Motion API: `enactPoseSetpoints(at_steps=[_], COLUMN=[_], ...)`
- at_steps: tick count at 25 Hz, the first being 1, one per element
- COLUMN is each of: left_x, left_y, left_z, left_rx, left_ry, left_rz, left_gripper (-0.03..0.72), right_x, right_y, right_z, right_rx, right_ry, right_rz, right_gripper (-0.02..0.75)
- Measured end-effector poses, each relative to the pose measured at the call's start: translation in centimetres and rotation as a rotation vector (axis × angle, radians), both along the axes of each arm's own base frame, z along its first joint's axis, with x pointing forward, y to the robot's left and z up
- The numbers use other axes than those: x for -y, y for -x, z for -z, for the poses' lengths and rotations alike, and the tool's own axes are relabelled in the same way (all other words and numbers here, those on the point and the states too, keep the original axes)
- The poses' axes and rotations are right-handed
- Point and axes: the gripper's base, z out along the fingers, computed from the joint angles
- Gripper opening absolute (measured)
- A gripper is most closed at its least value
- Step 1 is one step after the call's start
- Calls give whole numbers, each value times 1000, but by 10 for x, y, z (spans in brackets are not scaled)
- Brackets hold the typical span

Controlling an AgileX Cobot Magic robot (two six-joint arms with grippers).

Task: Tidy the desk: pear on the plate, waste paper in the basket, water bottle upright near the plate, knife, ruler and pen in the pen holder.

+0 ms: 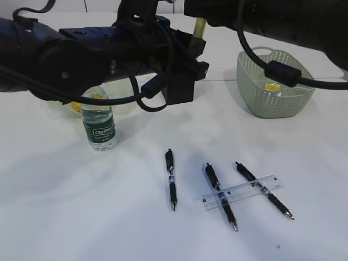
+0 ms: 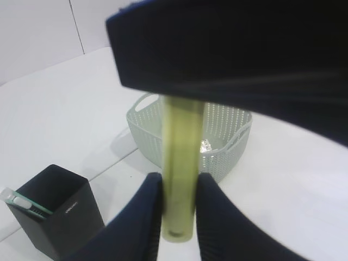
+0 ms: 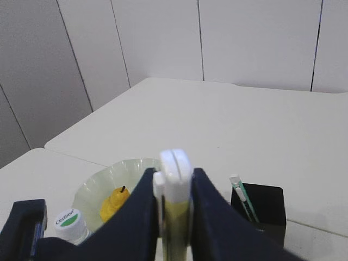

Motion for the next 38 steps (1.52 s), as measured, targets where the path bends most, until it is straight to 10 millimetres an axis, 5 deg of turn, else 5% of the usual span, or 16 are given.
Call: enactPoseSetpoints(at_steps=[20,29,38], left_x=[0,0,0], left_y=[0,0,0], left_z=[-3,-2,-1], left_rx=[22,21,5], left_ry=[20,19,5], left_rz=[1,1,0], left_gripper=[257,432,448], right_x=[-2,-2,-2], right_y=[1,1,1], right_z=[-2,-2,-2], right_rx=[12,14,23], right_ry=[-21,-22,-4], right_rz=[-3,-3,-6], right_gripper=[106,105,105])
